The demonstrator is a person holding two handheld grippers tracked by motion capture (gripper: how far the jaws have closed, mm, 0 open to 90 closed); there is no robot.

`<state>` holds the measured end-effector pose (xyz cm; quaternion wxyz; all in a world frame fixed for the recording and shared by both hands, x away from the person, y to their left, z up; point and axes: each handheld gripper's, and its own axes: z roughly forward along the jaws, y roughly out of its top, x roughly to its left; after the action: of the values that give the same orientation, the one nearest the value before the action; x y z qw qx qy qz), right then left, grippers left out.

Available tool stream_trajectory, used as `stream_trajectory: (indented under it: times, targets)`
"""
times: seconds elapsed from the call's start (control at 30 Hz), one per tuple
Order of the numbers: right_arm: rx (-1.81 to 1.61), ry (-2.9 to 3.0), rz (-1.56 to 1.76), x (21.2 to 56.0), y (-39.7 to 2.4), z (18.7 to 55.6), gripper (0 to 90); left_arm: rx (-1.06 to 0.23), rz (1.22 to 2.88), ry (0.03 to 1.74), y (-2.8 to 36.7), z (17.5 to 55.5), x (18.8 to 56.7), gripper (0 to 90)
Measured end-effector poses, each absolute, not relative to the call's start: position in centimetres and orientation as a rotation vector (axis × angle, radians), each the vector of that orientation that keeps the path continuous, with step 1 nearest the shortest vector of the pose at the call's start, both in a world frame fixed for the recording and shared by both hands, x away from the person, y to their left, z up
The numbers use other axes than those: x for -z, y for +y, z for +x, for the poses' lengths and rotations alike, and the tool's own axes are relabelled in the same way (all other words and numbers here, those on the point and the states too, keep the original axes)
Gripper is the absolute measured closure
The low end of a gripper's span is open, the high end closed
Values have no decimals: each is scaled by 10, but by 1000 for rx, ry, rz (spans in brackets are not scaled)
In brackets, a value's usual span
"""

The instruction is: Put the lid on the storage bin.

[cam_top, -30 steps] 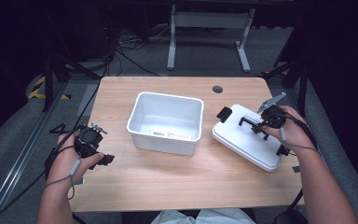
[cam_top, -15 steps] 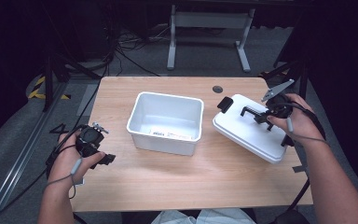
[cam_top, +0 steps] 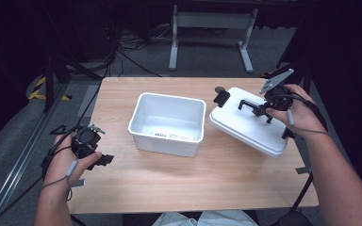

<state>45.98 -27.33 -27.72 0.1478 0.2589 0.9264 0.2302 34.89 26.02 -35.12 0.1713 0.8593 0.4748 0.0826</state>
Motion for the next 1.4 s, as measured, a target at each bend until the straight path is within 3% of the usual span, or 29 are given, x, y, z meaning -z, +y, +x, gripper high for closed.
stream_trajectory:
  times: [0.63, 1.4]
  targets:
    - [-748, 2724, 467, 240, -186, 469, 843, -271, 2402, 1355, 273, 332, 355, 245]
    - [-808, 2763, 232, 246, -94, 484, 843, -269, 2414, 1330, 272, 337, 355, 238]
